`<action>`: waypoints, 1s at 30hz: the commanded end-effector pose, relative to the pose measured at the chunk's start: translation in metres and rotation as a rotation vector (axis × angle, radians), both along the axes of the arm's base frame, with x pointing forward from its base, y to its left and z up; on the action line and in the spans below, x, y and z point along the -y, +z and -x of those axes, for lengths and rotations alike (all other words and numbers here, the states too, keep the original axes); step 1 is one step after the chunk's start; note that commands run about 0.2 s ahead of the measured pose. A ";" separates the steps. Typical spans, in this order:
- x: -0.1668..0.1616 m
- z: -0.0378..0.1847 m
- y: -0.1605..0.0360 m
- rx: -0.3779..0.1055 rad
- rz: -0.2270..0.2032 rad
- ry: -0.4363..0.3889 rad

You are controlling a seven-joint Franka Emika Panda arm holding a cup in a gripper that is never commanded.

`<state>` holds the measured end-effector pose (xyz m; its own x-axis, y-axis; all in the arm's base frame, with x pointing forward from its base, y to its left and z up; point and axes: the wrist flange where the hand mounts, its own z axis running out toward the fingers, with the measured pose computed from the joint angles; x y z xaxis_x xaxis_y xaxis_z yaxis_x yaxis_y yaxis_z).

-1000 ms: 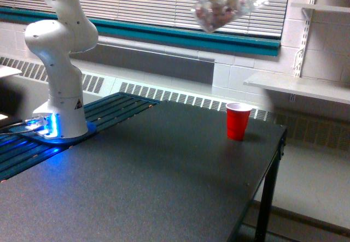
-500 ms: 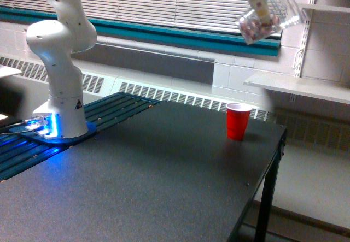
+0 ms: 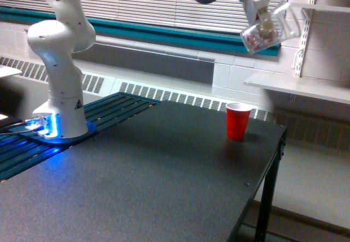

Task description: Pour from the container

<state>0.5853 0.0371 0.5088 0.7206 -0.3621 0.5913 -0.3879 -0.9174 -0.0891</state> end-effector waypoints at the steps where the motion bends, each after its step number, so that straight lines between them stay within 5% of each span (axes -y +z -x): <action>1: -0.034 0.020 -0.013 -0.005 -0.022 -0.002; 12: -0.079 0.049 -0.050 -0.051 -0.008 0.026; 30: -0.136 0.078 -0.112 -0.143 -0.046 0.049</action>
<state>0.5137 0.1546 0.4084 0.8159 -0.3223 0.4800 -0.3357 -0.9400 -0.0606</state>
